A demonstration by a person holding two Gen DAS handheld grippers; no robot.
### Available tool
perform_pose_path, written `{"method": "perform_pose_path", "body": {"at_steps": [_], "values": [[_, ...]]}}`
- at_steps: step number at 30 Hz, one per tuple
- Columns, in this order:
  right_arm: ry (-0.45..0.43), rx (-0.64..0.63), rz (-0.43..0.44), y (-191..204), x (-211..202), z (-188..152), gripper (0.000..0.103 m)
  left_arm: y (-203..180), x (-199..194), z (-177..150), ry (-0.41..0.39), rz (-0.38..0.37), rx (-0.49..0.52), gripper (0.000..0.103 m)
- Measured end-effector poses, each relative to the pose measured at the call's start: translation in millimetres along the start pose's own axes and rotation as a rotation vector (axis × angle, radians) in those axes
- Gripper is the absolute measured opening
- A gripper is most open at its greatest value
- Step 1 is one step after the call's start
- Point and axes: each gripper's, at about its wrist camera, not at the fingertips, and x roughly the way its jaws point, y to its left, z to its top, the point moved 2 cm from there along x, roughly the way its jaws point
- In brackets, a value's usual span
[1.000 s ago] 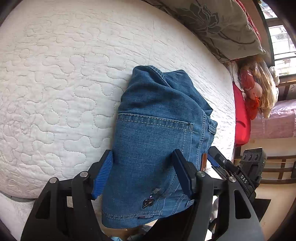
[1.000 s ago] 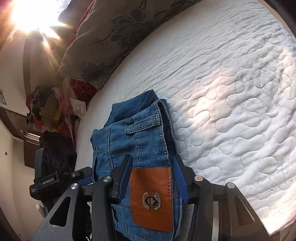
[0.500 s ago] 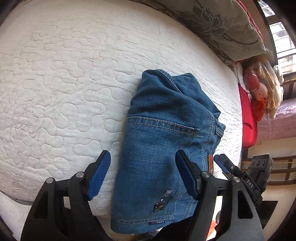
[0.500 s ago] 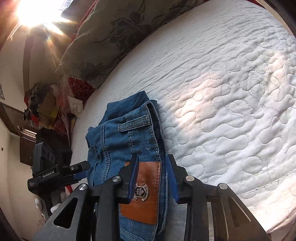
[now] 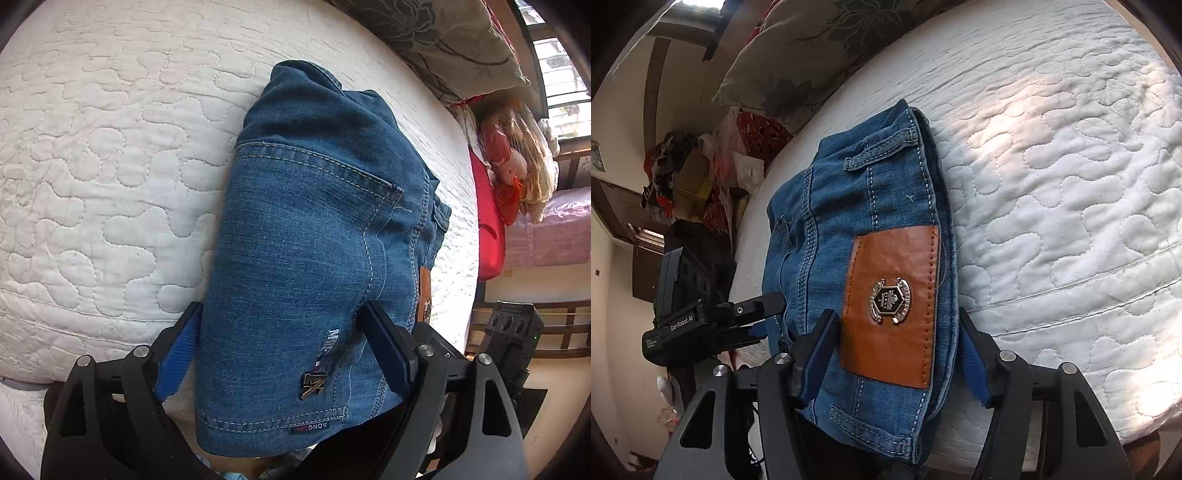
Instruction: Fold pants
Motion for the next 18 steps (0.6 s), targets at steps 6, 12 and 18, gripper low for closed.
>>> {"method": "perform_pose_path", "body": {"at_steps": [6, 12, 18], "values": [[-0.014, -0.004, 0.029, 5, 8, -3, 0.088, -4, 6, 3, -0.005, 0.022, -0.001, 0.094], [0.011, -0.031, -0.003, 14, 12, -5, 0.101, -2, 7, 4, 0.001, 0.014, -0.004, 0.095], [-0.001, 0.057, 0.026, 12, 16, -3, 0.103, 1, 7, 6, 0.007, -0.002, -0.009, 0.095]]}}
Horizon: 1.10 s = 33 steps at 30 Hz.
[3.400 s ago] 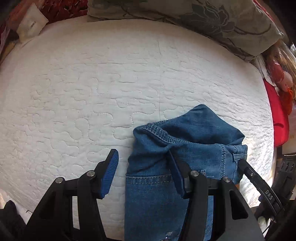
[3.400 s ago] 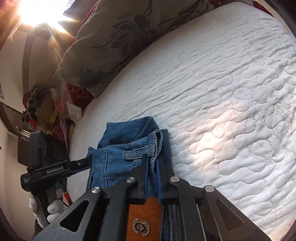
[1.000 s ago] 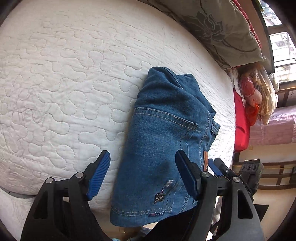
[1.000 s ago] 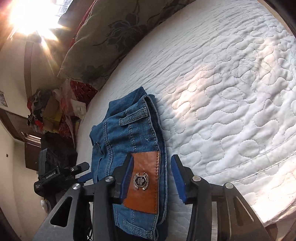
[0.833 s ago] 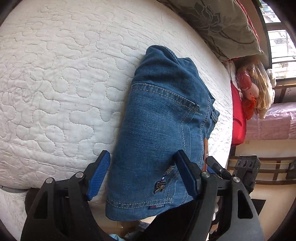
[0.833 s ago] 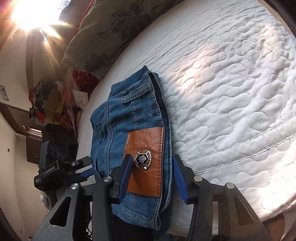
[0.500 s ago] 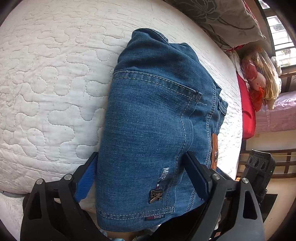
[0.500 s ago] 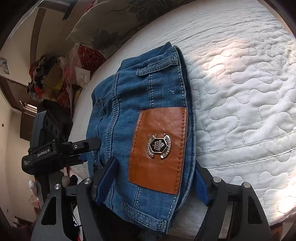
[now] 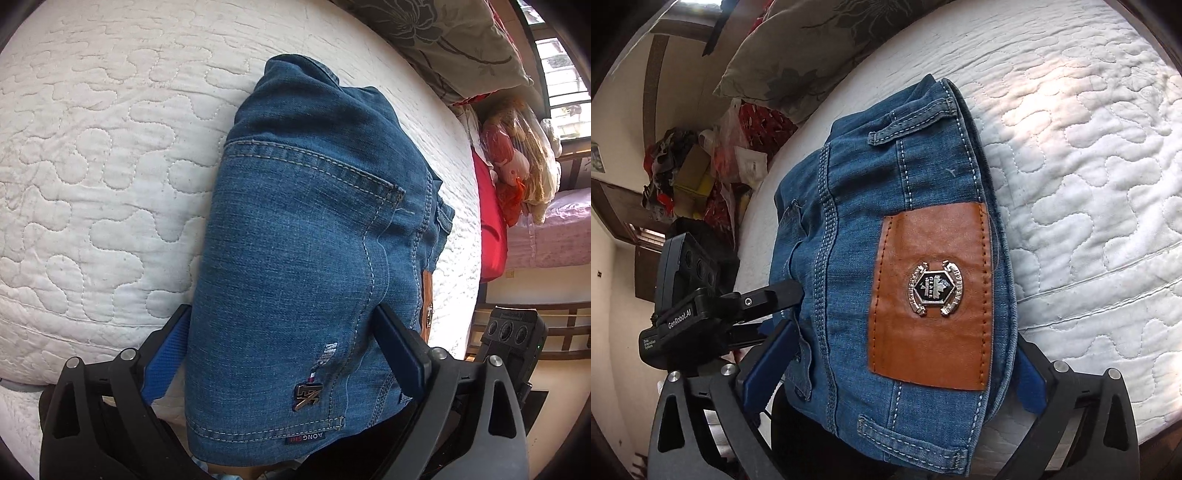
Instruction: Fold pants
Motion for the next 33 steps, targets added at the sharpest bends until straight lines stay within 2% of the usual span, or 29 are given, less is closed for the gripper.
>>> {"method": "perform_pose_path", "body": {"at_steps": [2, 4, 6, 7, 9, 10, 11, 12, 15, 17, 19, 22, 26, 28, 30, 31, 32, 33], "values": [[-0.018, 0.069, 0.032, -6, -3, 2, 0.1, 1, 0, 1, 0.006, -0.003, -0.001, 0.096], [-0.035, 0.119, 0.031, -12, -6, 3, 0.089, 3, 0, 3, 0.01, -0.012, -0.02, 0.096], [-0.042, 0.101, -0.005, -12, -8, 3, 0.058, 6, -1, 5, 0.015, -0.034, -0.06, 0.096], [-0.037, 0.074, -0.026, -11, -9, 3, 0.054, 8, -3, 6, 0.021, -0.052, -0.083, 0.095], [-0.046, 0.006, -0.046, -4, -15, 1, 0.042, 9, -8, 3, 0.032, -0.103, -0.109, 0.083], [-0.056, -0.047, -0.068, 3, -19, 0, 0.04, 9, -11, 1, 0.028, -0.099, -0.104, 0.078], [-0.067, -0.109, -0.095, 12, -22, -1, 0.037, 10, -13, -1, 0.023, -0.088, -0.095, 0.069], [-0.074, -0.162, -0.127, 22, -24, -2, 0.036, 10, -15, -4, 0.013, -0.082, -0.091, 0.062], [-0.086, -0.276, -0.207, 42, -21, 0, 0.032, 12, -26, -8, -0.019, -0.088, -0.092, 0.047], [-0.101, -0.313, -0.224, 55, -20, 3, 0.031, 12, -39, -7, -0.054, -0.101, -0.087, 0.043], [-0.125, -0.361, -0.223, 73, -20, 8, 0.03, 6, -58, -2, -0.122, -0.08, -0.053, 0.041], [-0.162, -0.433, -0.206, 105, -18, 19, 0.03, -4, -95, 10, -0.264, -0.01, 0.017, 0.041], [-0.252, -0.512, -0.171, 153, -13, 41, 0.03, 6, -140, 35, -0.41, -0.002, 0.017, 0.041], [-0.292, -0.535, -0.144, 170, -4, 54, 0.033, 24, -151, 53, -0.462, 0.019, -0.005, 0.042], [-0.238, -0.505, -0.179, 167, 22, 70, 0.047, 52, -142, 73, -0.435, 0.141, -0.053, 0.047], [-0.196, -0.463, -0.207, 160, 35, 77, 0.048, 70, -135, 80, -0.391, 0.145, -0.102, 0.047], [-0.158, -0.41, -0.209, 151, 44, 81, 0.047, 87, -130, 80, -0.358, 0.11, -0.153, 0.047], [-0.152, -0.357, -0.208, 141, 45, 80, 0.048, 99, -128, 75, -0.356, 0.084, -0.196, 0.047]]}}
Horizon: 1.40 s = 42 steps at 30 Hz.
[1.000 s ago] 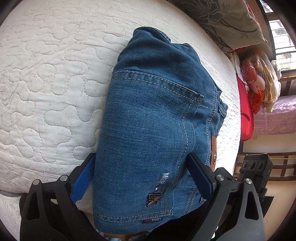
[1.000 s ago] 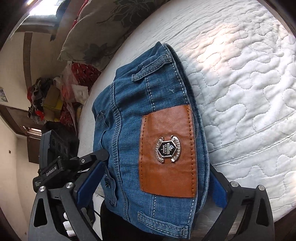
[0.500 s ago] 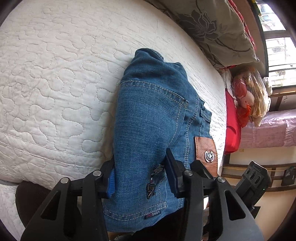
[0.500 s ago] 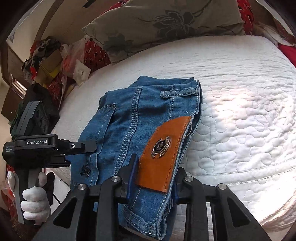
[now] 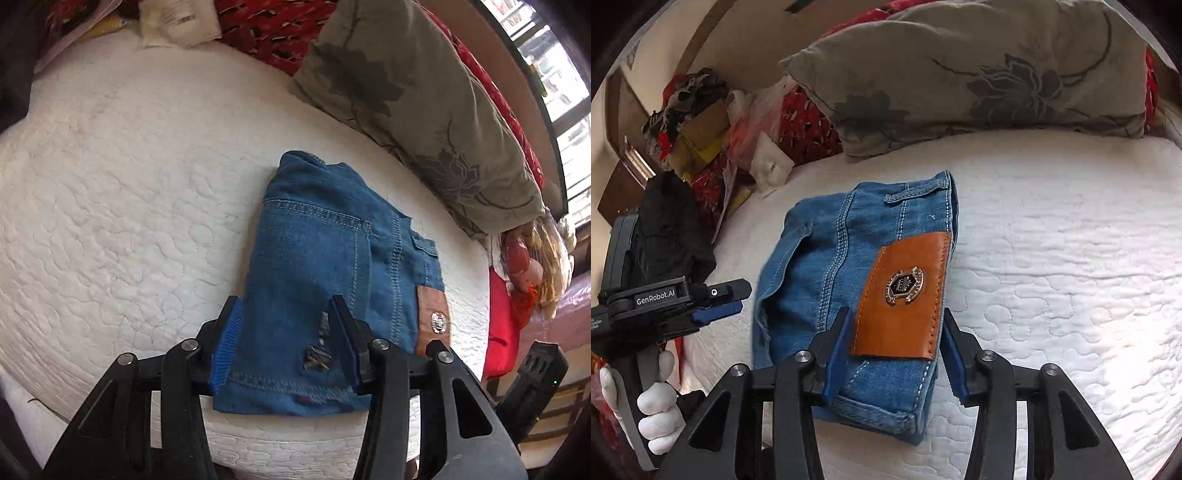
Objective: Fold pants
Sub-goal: 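Open both grippers and pull them back from the folded jeans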
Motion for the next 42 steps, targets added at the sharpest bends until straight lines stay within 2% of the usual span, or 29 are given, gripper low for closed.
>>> {"method": "perform_pose_path", "body": {"at_steps": [3, 6, 7, 9, 11, 16, 21, 24, 27, 31, 33, 36, 42], "values": [[-0.035, 0.049, 0.005, -14, -9, -11, 0.048, 30, -6, -14, -0.034, 0.04, -0.04, 0.047], [-0.046, 0.082, -0.001, -21, -24, -22, 0.049, 39, -7, -33, -0.029, 0.044, -0.064, 0.047], [-0.049, 0.073, -0.005, -19, -29, -27, 0.052, 36, -7, -41, -0.033, 0.066, -0.05, 0.047], [-0.052, 0.036, -0.054, -12, -37, -40, 0.072, 27, -8, -59, -0.065, 0.134, 0.008, 0.047], [-0.052, 0.0, -0.106, -4, -43, -56, 0.08, 10, -7, -73, -0.096, 0.205, 0.074, 0.047], [-0.083, -0.088, -0.2, 10, -62, -95, 0.081, -18, -7, -108, -0.158, 0.296, 0.169, 0.047], [-0.135, -0.113, -0.23, 16, -90, -112, 0.089, -34, -22, -129, -0.187, 0.267, 0.212, 0.047], [-0.18, -0.124, -0.247, 17, -106, -118, 0.095, -41, -34, -141, -0.226, 0.279, 0.243, 0.047], [-0.227, -0.113, -0.233, 16, -120, -123, 0.102, -47, -42, -147, -0.23, 0.284, 0.274, 0.048], [-0.266, -0.092, -0.198, 17, -135, -126, 0.102, -51, -52, -151, -0.227, 0.283, 0.28, 0.049], [-0.283, -0.094, -0.174, 19, -141, -127, 0.103, -54, -58, -154, -0.226, 0.287, 0.288, 0.063], [-0.303, -0.122, -0.149, 25, -145, -128, 0.103, -59, -69, -158, -0.263, 0.27, 0.313, 0.074], [-0.325, -0.15, -0.162, 33, -150, -127, 0.103, -65, -77, -156, -0.263, 0.251, 0.358, 0.078]]}}
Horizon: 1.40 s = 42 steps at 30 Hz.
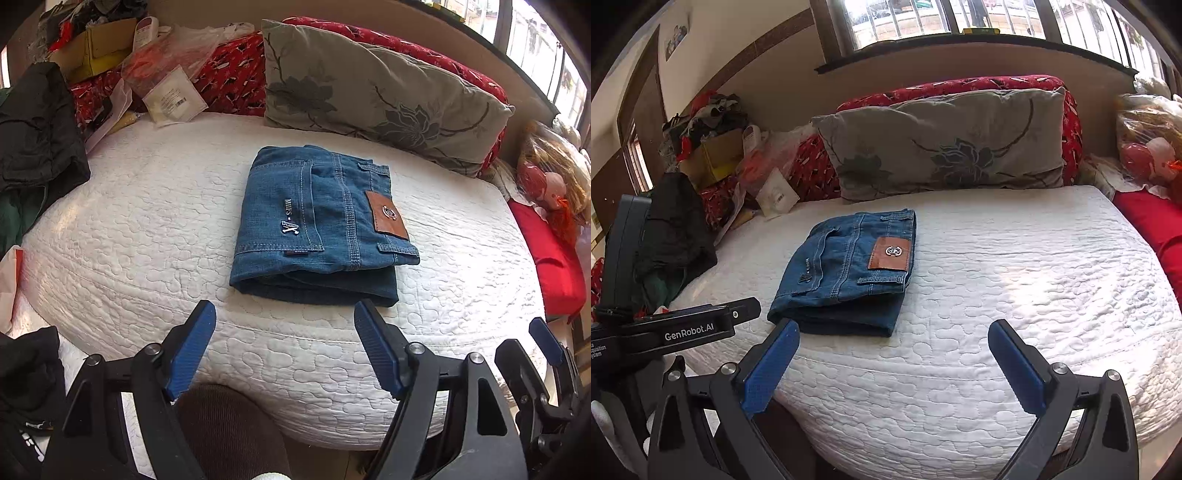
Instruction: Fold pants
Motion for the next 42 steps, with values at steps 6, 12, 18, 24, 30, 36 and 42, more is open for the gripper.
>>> {"method": "perform_pose_path", "body": {"at_steps": [6, 12, 18, 24, 30, 36, 42], "values": [[-0.007, -0.003, -0.022, -3, -4, 2, 0.103, -6, -9, 4, -0.036, 0.006, 0.046, 0.078], [0.02, 0.0, -0.028, -6, 0, -3, 0.103, -9, -21, 11, -0.087, 0.124, 0.068, 0.078], [0.043, 0.01, -0.03, -9, 5, -5, 0.103, -10, -32, 15, -0.148, 0.134, 0.094, 0.078], [0.057, 0.006, -0.051, -13, 8, -7, 0.103, -11, -22, 17, -0.095, 0.096, 0.083, 0.078], [0.069, 0.018, -0.069, -18, 11, -7, 0.103, -16, -19, 15, -0.079, 0.085, 0.095, 0.078], [0.083, 0.019, -0.075, -19, 14, -8, 0.103, -19, -12, 11, -0.042, 0.06, 0.092, 0.078], [0.076, 0.012, -0.108, -22, 14, 1, 0.103, -24, -7, 4, -0.021, 0.037, 0.088, 0.078]]}}
